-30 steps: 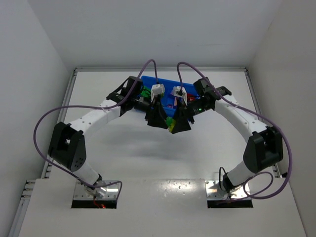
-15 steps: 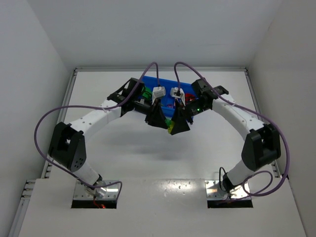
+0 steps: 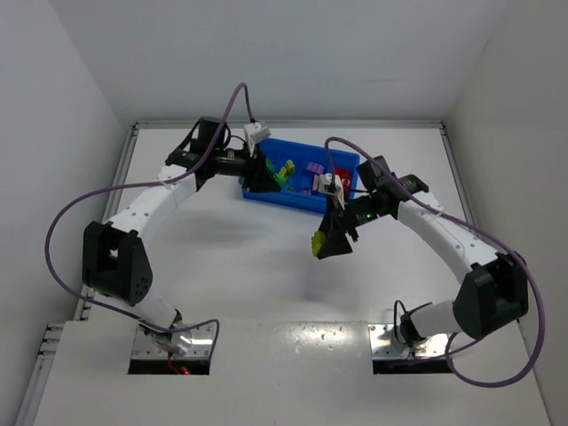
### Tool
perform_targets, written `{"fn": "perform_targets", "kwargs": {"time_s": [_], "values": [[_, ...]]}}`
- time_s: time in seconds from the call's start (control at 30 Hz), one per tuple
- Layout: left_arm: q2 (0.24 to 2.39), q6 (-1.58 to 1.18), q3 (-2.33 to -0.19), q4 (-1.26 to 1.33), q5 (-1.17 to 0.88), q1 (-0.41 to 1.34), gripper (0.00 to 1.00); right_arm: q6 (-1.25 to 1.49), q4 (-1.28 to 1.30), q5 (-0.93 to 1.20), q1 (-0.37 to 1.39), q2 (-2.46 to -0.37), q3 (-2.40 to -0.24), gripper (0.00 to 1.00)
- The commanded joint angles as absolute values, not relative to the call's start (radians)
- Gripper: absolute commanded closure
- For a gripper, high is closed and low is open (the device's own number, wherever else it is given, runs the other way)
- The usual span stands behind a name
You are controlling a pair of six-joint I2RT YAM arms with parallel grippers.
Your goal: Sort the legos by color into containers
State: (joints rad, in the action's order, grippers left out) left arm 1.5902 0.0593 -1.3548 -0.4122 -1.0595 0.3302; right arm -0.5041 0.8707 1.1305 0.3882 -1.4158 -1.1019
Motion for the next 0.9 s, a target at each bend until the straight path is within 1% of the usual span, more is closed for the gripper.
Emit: {"fn": "perform_targets", "kwargs": {"time_s": [0.0,0.03,0.13,0.2,0.27,0.3,0.4,0.5,0.53,0.57,0.63,0.67,0.7,0.77,0.87], "values": [[1.598,0.031,-1.414,-0.374,-0.702,0.342,0.94,-0.5,0.793,1.088,0.383,-1.356,-1.08,0.91],[1.639,0.02,-1.43,-0.362,-0.531,0.342,0.94,-0.461,0.77,1.06,0.383,-1.347,-1.066,0.91],[1.718,0.008,-1.474,-0.362,-0.332,0.342,0.93,-0.391,0.677,1.002,0.383,-1.313,-1.037,0.91],[1.794,-0.014,-1.505,-0.362,-0.276,0.342,0.92,-0.379,0.64,0.967,0.374,-1.299,-1.028,0.91],[1.841,-0.034,-1.516,-0.362,-0.218,0.342,0.88,-0.367,0.628,0.942,0.374,-1.289,-1.028,0.91],[1.885,-0.043,-1.541,-0.362,-0.189,0.342,0.85,-0.358,0.627,0.921,0.374,-1.289,-1.028,0.91],[1.965,-0.057,-1.587,-0.362,-0.147,0.342,0.84,-0.342,0.592,0.893,0.365,-1.267,-1.006,0.91],[2.011,-0.078,-1.621,-0.362,-0.132,0.342,0.79,-0.321,0.581,0.884,0.365,-1.258,-1.006,0.91],[2.023,-0.078,-1.64,-0.362,-0.132,0.333,0.76,-0.321,0.581,0.884,0.356,-1.258,-1.006,0.91],[2.032,-0.078,-1.64,-0.362,-0.132,0.333,0.63,-0.321,0.572,0.884,0.356,-1.258,-1.006,0.91],[2.043,-0.087,-1.649,-0.371,-0.132,0.333,0.49,-0.321,0.572,0.884,0.356,-1.258,-1.006,0.91],[2.043,-0.087,-1.658,-0.38,-0.132,0.333,0.34,-0.308,0.562,0.874,0.356,-1.267,-1.006,0.91],[2.043,-0.087,-1.658,-0.38,-0.132,0.333,0.28,-0.298,0.546,0.862,0.356,-1.276,-1.015,0.91],[2.031,-0.087,-1.64,-0.38,-0.185,0.322,0.23,-0.272,0.528,0.835,0.356,-1.291,-1.025,0.91],[1.944,-0.129,-1.559,-0.29,-0.256,0.296,0.21,-0.244,0.471,0.779,0.356,-1.333,-1.054,0.91]]}}
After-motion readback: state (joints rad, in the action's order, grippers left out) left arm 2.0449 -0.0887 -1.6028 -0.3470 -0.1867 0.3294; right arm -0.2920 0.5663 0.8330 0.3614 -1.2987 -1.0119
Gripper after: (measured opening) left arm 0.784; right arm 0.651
